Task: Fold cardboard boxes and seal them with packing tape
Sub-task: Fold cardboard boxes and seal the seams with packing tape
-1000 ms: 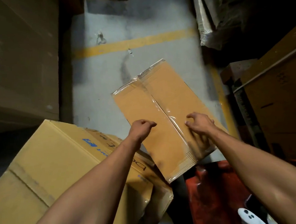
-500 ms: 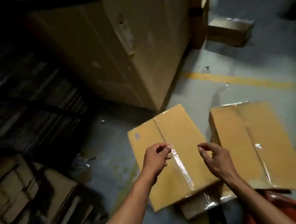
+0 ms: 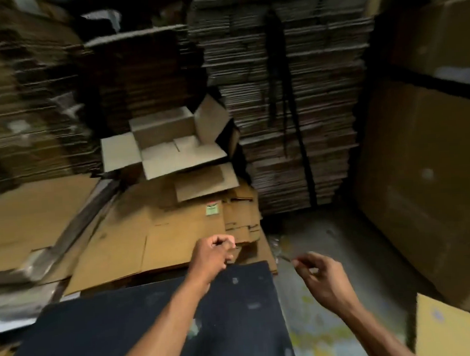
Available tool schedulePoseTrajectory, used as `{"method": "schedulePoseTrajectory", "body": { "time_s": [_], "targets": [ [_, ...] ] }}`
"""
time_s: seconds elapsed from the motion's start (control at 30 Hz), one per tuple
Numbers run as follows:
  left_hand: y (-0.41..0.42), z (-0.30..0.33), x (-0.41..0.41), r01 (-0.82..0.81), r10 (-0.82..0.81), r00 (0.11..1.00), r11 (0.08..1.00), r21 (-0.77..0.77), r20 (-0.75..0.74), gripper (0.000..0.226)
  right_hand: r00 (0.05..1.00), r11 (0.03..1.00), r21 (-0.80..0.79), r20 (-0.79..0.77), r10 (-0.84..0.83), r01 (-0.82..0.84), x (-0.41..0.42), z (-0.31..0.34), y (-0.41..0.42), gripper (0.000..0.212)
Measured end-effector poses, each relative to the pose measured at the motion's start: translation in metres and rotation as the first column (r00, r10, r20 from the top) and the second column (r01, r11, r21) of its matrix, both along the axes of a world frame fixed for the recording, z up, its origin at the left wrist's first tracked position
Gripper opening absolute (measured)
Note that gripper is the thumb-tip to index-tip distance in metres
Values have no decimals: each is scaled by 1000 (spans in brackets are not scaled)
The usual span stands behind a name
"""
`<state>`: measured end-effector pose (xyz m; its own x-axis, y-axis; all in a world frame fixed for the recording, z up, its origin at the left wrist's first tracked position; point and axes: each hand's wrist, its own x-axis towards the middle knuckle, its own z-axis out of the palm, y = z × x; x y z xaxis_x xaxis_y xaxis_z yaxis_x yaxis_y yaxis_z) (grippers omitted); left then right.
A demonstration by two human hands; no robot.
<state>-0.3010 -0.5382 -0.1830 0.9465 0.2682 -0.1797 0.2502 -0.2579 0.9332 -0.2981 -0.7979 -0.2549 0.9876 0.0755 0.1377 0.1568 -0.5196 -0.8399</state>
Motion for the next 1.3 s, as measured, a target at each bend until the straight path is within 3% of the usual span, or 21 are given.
{"method": "schedulePoseTrajectory", "body": {
  "time_s": [0.23,0.33,0.43,0.63,0.7,0.8,0.87,0.93,1.1,1.23,1.3],
  "targets": [
    [109,6,9,-259,265,964,956,-139,29,13,922,910,-171,18,386,-378,91,46,128,14],
    [130,5,57,-318,323,946,933,-165,1,12,888,864,-237,12,459,-444,172,55,166,18],
    [146,6,138,-384,389,921,899,-209,-17,14,890,876,-179,5,455,-447,279,51,205,12],
    [174,-9,313,-464,463,884,857,-225,-62,16,917,913,328,-231,324,-241,483,12,275,6],
    [182,-16,357,-465,459,885,856,-227,-81,15,883,897,410,-344,320,-165,547,-9,296,21],
    [196,-21,397,-506,506,860,832,-229,-64,15,855,895,446,-473,214,23,611,-33,330,63],
    [206,-22,419,-561,569,822,796,-228,-39,16,808,804,568,-549,215,173,625,-38,347,76],
    [216,-23,432,-604,616,787,755,-254,-39,17,757,650,711,-573,314,269,632,-35,362,71],
    [232,-40,435,-624,622,778,747,-230,-89,16,680,341,837,-546,489,427,651,-40,385,55],
    [248,-53,427,-659,655,750,729,-186,-94,16,770,423,865,-457,446,268,665,-42,392,48],
    [256,-56,421,-673,669,737,716,-183,-93,16,782,401,870,-455,426,288,671,-31,400,45]
  ]
}}
